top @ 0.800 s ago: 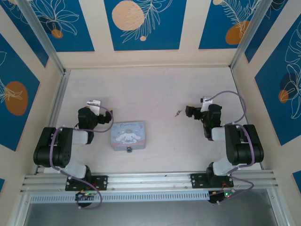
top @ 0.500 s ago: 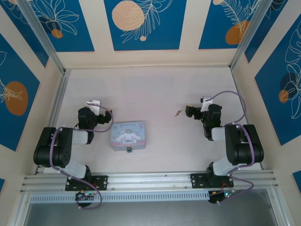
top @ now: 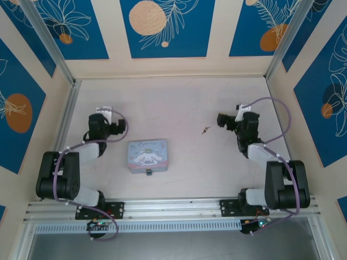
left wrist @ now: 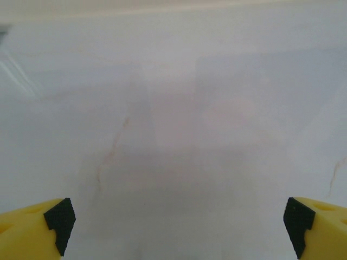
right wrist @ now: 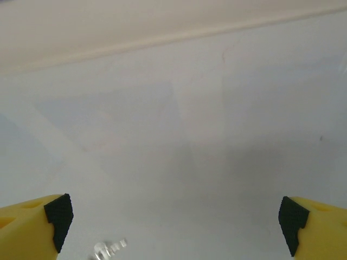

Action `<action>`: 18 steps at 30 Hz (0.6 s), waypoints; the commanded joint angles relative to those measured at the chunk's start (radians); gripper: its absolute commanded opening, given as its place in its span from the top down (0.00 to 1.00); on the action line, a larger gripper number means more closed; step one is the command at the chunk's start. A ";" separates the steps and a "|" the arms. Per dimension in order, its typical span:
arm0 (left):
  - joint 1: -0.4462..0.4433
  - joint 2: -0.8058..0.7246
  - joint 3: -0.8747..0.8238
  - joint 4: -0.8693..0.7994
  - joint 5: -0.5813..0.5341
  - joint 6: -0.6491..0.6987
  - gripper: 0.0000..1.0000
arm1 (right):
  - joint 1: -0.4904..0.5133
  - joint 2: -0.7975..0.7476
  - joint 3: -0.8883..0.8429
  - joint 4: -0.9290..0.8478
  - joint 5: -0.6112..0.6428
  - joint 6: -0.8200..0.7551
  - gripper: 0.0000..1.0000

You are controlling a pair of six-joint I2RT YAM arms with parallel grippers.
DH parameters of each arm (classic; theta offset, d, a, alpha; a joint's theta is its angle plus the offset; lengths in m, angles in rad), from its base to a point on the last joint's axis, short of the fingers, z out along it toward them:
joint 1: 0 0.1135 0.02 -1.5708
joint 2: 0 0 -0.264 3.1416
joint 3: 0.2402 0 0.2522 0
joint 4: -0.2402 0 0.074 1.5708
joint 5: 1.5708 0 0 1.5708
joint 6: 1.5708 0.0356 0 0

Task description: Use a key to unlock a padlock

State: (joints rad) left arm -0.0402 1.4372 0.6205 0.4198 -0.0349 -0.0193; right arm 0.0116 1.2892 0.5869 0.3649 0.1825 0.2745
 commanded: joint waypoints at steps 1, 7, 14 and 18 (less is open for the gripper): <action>0.006 -0.068 0.155 -0.364 -0.053 -0.150 0.00 | -0.033 -0.048 0.157 -0.450 0.136 0.411 0.01; 0.000 -0.129 0.247 -0.743 0.103 -0.460 0.00 | 0.022 -0.044 0.236 -0.590 -0.261 0.417 0.09; -0.037 -0.459 0.038 -0.875 0.240 -0.606 0.00 | 0.342 -0.034 0.246 -0.740 -0.362 0.478 0.23; -0.066 -0.622 -0.047 -0.938 0.283 -0.649 0.00 | 0.535 -0.006 0.208 -0.689 -0.335 0.578 0.25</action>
State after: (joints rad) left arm -0.0845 0.8841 0.6136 -0.4210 0.1772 -0.5972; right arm 0.4671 1.2655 0.8185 -0.2955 -0.1234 0.7593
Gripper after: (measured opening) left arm 0.998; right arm 0.750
